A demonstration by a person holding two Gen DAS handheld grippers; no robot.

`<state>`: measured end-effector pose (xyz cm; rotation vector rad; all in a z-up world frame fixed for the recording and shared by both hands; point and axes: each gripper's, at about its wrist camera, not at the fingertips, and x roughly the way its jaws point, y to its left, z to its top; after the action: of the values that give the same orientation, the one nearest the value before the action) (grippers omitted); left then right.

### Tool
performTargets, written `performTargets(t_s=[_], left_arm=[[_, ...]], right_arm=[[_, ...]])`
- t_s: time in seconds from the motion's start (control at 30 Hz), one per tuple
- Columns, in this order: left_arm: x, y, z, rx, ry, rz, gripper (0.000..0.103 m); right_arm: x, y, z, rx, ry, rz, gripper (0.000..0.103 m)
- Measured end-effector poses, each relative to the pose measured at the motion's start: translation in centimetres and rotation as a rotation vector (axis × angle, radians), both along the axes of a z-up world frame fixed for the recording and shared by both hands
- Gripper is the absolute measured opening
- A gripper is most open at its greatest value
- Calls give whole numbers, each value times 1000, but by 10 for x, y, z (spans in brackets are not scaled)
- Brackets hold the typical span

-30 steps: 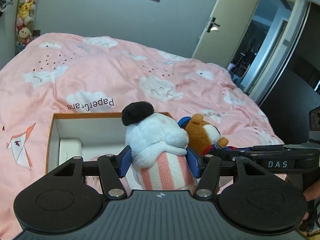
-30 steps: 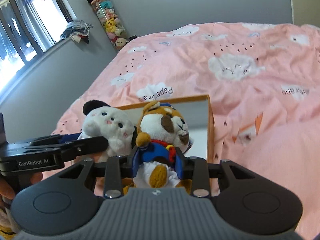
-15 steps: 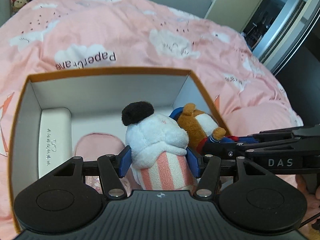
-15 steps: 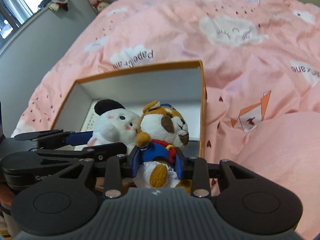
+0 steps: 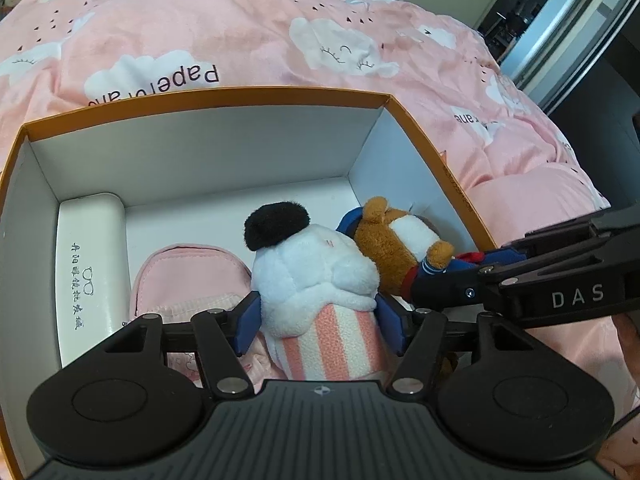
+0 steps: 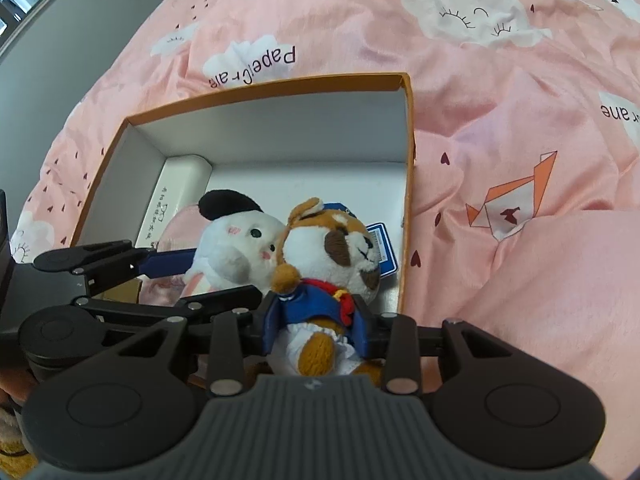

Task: Organize objects
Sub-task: 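Carry the white plush with the left tool while the right tool carries the dog plush into the box, then lower both plush toys into the box and open both tools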

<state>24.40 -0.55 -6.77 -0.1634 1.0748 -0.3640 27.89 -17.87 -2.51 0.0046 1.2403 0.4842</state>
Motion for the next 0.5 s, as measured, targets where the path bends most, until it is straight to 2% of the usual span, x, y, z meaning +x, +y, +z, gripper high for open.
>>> performTargets(t_s=[0.33, 0.43, 0.5], left_arm=[[0, 6, 5, -45, 33, -23, 71], [-1, 8, 14, -40, 34, -48, 65], [0, 11, 20, -46, 37, -54, 51]], right_arm=[[-2, 2, 7, -19, 8, 41, 45], [-5, 4, 11, -39, -10, 77, 44], [-6, 5, 14, -49, -22, 109, 41]])
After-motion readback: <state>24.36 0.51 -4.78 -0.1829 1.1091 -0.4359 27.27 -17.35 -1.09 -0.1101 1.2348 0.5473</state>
